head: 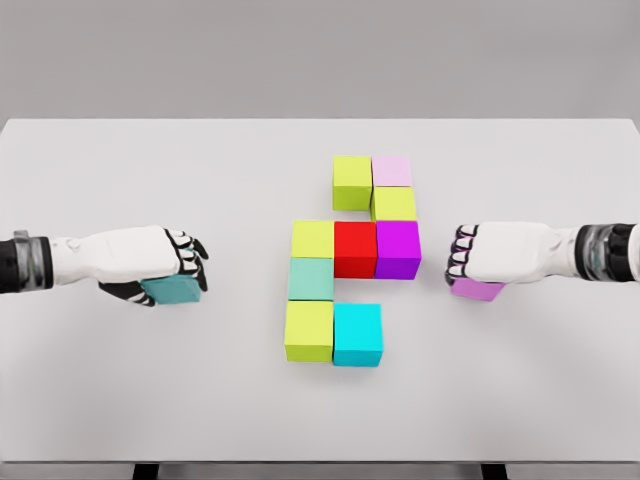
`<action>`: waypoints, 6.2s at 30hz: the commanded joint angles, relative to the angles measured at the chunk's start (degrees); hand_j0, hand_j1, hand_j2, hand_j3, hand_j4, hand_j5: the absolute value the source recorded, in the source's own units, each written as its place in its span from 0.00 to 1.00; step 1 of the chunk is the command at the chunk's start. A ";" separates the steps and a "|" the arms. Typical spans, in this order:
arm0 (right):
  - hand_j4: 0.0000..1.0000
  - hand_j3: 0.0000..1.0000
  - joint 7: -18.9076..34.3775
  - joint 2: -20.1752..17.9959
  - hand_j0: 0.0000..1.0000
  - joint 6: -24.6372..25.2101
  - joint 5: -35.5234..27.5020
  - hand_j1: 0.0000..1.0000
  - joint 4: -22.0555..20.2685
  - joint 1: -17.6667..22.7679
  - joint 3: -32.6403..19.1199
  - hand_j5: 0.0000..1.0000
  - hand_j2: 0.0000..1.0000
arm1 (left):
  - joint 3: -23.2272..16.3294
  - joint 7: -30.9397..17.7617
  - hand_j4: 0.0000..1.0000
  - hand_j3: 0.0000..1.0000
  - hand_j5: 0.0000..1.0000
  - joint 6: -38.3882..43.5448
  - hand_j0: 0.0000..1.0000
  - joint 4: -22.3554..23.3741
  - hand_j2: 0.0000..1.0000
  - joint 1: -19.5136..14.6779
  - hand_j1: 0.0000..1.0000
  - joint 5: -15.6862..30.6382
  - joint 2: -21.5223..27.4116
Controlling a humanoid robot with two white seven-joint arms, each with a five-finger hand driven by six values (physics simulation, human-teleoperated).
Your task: Assemble the squares on the desktop into the number 2
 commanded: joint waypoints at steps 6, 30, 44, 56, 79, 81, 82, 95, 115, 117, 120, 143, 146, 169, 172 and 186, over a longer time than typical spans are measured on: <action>0.53 0.53 -0.09 -4.68 0.53 0.12 -3.33 0.53 -1.80 -0.18 0.45 0.53 0.53 | -0.02 -0.15 0.63 0.63 0.63 0.10 0.63 3.93 0.63 -1.05 0.63 -0.30 -3.37; 0.54 0.54 0.00 -6.44 0.54 0.12 -13.35 0.54 -1.80 1.58 -2.01 0.54 0.54 | -0.28 -0.15 0.65 0.65 0.65 0.10 0.65 20.37 0.65 -9.40 0.65 -2.76 -17.17; 0.54 0.54 -0.17 -7.93 0.54 0.12 -13.53 0.54 -1.80 -2.20 5.55 0.54 0.54 | -0.37 -0.15 0.65 0.65 0.65 0.10 0.65 28.19 0.65 -13.27 0.65 -5.13 -24.02; 0.54 0.54 -0.26 -3.27 0.54 0.12 -14.67 0.54 -1.89 -2.11 6.87 0.54 0.54 | -0.46 -0.15 0.66 0.66 0.66 0.10 0.66 31.79 0.66 -15.91 0.66 -6.45 -27.54; 0.57 0.57 -0.26 -0.02 0.57 0.12 -18.71 0.57 -1.97 -0.62 10.56 0.57 0.57 | -0.37 -0.15 0.69 0.69 0.69 0.10 0.69 37.07 0.69 -17.49 0.69 -9.79 -33.51; 0.76 0.76 -0.26 -0.63 0.76 0.12 -18.62 0.76 -1.97 -0.62 10.47 0.76 0.76 | -0.37 -0.15 0.69 0.69 0.69 0.10 0.69 37.07 0.69 -17.49 0.69 -9.88 -33.69; 0.81 0.81 -0.26 -1.07 0.81 0.12 -18.62 0.81 -1.89 -0.62 10.38 0.81 0.81 | -0.37 -0.15 0.69 0.69 0.69 0.10 0.69 37.16 0.69 -17.40 0.69 -9.88 -34.13; 0.98 0.98 -0.70 -3.10 0.98 0.12 -19.24 0.98 -1.89 -0.70 8.72 0.98 0.98 | -0.37 -0.15 0.97 0.97 0.97 0.10 0.97 38.56 0.97 -17.75 0.97 -10.84 -35.54; 0.73 0.73 -0.44 -15.84 0.73 0.12 -18.10 0.73 1.45 -0.27 0.80 0.73 0.73 | 1.48 0.02 0.88 0.88 0.88 0.10 0.88 39.18 0.88 -18.98 0.88 -11.02 -29.56; 0.67 0.67 -0.35 -16.28 0.67 0.12 -15.99 0.67 -0.47 -0.26 1.15 0.67 0.67 | 1.65 0.02 0.88 0.88 0.88 0.10 0.88 39.44 0.88 -18.72 0.88 -11.20 -29.30; 0.64 0.64 -0.26 -16.28 0.64 0.12 -12.83 0.64 -1.71 -0.26 2.21 0.64 0.64 | 1.39 -0.15 0.88 0.88 0.88 0.10 0.88 39.62 0.88 -18.19 0.88 -11.28 -28.86; 0.60 0.60 2.03 -9.34 0.60 0.12 -12.21 0.60 -1.71 2.72 3.97 0.60 0.60 | 0.77 -0.15 0.88 0.88 0.88 0.10 0.88 42.08 0.88 -16.35 0.88 -15.68 -30.53; 0.60 0.60 2.02 -8.81 0.60 0.12 -12.82 0.60 -1.80 2.64 3.97 0.60 0.60 | 0.95 -0.15 0.89 0.89 0.89 0.10 0.89 43.66 0.89 -16.52 0.89 -15.68 -31.14; 0.60 0.60 1.76 -7.40 0.60 0.12 -21.87 0.60 -1.62 2.72 3.79 0.60 0.60 | 1.04 -0.15 0.89 0.89 0.89 0.10 0.89 46.56 0.89 -16.78 0.89 -16.29 -35.27; 0.60 0.60 0.88 -7.49 0.60 0.12 -22.05 0.60 -1.53 2.72 3.71 0.60 0.60 | 1.12 -0.15 0.89 0.89 0.89 0.10 0.89 46.56 0.89 -16.87 0.89 -16.29 -35.27; 0.61 0.61 0.79 -11.01 0.61 0.12 -24.34 0.61 -1.71 3.16 6.78 0.61 0.61 | 1.21 -0.15 0.89 0.89 0.89 0.10 0.89 46.65 0.89 -16.96 0.89 -16.29 -36.77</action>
